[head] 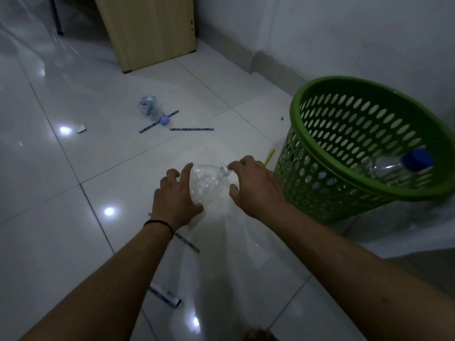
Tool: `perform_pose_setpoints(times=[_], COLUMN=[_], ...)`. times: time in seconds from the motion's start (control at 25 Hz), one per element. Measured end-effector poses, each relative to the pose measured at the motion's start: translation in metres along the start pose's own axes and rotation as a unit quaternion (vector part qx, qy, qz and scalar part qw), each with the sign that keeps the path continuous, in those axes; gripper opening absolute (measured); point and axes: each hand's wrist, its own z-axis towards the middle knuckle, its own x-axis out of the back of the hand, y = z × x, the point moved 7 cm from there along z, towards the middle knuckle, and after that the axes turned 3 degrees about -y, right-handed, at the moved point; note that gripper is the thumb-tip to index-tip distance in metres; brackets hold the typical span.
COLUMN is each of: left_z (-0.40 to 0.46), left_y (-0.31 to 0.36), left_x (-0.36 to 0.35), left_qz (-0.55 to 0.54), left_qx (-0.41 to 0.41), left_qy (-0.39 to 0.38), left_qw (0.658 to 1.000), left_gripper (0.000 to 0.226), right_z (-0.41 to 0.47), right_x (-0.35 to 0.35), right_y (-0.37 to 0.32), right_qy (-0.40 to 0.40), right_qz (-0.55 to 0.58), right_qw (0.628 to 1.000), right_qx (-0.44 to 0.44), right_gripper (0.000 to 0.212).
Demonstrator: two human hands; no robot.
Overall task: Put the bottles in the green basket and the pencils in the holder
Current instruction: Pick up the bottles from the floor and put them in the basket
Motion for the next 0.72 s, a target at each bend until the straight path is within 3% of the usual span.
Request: perform_pose_setpoints(times=[0.12,0.4,0.72], left_z=[-0.006,-0.027,-0.031], left_y=[0.013,0.01,0.07], left_x=[0.028,0.066,0.096], left_qz=[-0.067,-0.102,-0.164], left_qx=[-0.06,-0.105,-0.091], left_qy=[0.057,0.105,0.175], left_qw=[0.994,0.984,0.967], left_gripper=[0.113,0.112,0.098], right_z=[0.01,0.002,-0.041], right_x=[0.011,0.032,0.118], right_y=[-0.003,-0.028,-0.034], right_qy=[0.004,0.025,0.276], right_qz=[0.007,0.122,0.199], right_qw=[1.0,0.992,0.94], right_qx=[-0.029,-0.004,0.004], right_gripper=[0.059,0.049,0.032])
